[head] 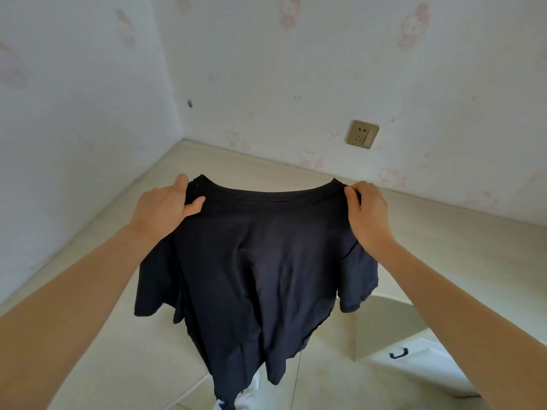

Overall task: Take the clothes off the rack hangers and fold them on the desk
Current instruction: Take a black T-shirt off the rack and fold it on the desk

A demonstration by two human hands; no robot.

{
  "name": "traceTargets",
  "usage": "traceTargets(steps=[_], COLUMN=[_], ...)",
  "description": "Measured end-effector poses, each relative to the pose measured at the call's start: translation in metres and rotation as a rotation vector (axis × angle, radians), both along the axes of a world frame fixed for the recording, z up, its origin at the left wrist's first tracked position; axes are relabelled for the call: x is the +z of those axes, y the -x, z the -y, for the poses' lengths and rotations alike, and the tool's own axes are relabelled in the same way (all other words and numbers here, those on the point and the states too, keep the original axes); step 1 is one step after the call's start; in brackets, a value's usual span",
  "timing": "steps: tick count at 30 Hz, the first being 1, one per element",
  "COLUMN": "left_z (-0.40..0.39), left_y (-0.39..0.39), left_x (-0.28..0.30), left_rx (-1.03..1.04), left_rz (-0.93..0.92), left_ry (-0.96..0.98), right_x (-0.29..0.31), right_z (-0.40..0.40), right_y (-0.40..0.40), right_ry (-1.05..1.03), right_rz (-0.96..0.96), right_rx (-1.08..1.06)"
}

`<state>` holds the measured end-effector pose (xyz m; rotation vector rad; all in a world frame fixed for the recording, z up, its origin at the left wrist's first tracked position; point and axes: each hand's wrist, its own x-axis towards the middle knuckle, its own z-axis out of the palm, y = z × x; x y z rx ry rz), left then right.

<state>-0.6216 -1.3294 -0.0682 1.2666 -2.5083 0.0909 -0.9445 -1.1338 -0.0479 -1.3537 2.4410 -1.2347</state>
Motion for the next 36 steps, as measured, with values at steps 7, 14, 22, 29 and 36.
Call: traceTargets(steps=[7, 14, 22, 29, 36], left_z=[0.106, 0.175, 0.325, 0.348, 0.214], left_y=[0.026, 0.031, 0.035, 0.094, 0.124], left_x=[-0.057, -0.142, -0.146, -0.163, -0.223], left_rx=[0.080, 0.071, 0.145, 0.265, 0.237], left_rz=[0.101, 0.176, 0.229, 0.093, 0.056], left_ry=[-0.145, -0.236, -0.071, -0.165, -0.360], right_x=[-0.054, -0.118, -0.139, -0.160, -0.212], right_z=[0.140, 0.238, 0.385, 0.445, 0.362], right_y=[0.041, 0.058, 0.069, 0.060, 0.072], right_ry=[-0.171, -0.350, -0.364, -0.605, -0.802], right_rz=[-0.066, -0.119, -0.110, -0.206, -0.162], right_rx=[0.007, 0.042, 0.080, 0.173, 0.360])
